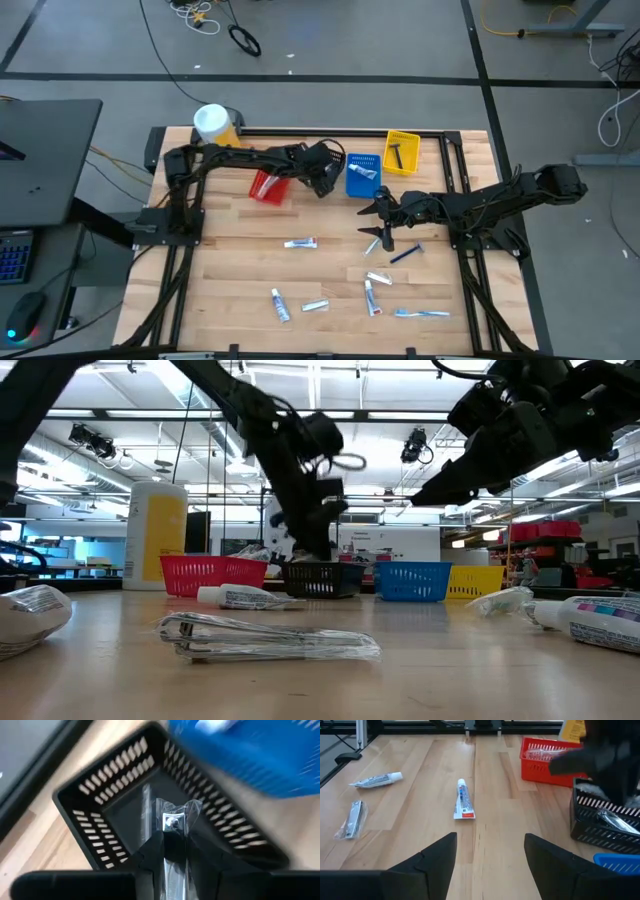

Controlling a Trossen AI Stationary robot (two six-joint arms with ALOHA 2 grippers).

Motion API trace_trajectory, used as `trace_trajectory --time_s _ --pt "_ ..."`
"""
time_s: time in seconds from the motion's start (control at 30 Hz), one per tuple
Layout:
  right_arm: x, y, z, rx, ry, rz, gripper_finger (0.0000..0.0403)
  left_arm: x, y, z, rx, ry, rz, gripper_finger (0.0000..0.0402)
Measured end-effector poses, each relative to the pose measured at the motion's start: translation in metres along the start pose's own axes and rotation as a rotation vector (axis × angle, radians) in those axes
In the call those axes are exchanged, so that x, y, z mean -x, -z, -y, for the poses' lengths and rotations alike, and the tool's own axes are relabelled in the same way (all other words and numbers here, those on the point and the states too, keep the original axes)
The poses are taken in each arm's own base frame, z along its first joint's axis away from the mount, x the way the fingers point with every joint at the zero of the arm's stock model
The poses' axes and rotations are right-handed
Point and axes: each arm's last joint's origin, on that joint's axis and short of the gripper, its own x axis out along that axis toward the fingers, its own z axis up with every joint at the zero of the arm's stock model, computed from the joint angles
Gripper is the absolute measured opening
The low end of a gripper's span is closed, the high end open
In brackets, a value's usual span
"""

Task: Pick & Place Travel size toiletries
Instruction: Put the nail cutter into the black bin, then put the purple toothpaste into the blue bin

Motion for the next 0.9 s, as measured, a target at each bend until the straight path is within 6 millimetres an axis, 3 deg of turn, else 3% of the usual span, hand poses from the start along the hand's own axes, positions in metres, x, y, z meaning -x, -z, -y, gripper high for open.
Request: trace_trajectory --time_s 0.17,0.6,0.7,0.9 --pt "0.000 0.001 0.000 0.000 0.000 -0.013 0.0243 -0.017 0.007 -0.009 0.020 -0.005 -0.048 0.0105" --pt "0.000 0.002 0.000 0.008 -0.014 -0.015 0.0243 -0.017 0.005 -0.015 -0.003 -0.010 -0.048 0.0152" --pt "0.000 0.002 -0.001 0.008 -0.016 -0.015 0.0243 -0.005 0.001 -0.014 0.016 0.009 -0.035 0.0155" --pt "0.000 0.003 0.000 0.008 -0.017 -0.026 0.0243 0.039 -0.004 -0.003 -0.053 0.090 -0.036 0.0155"
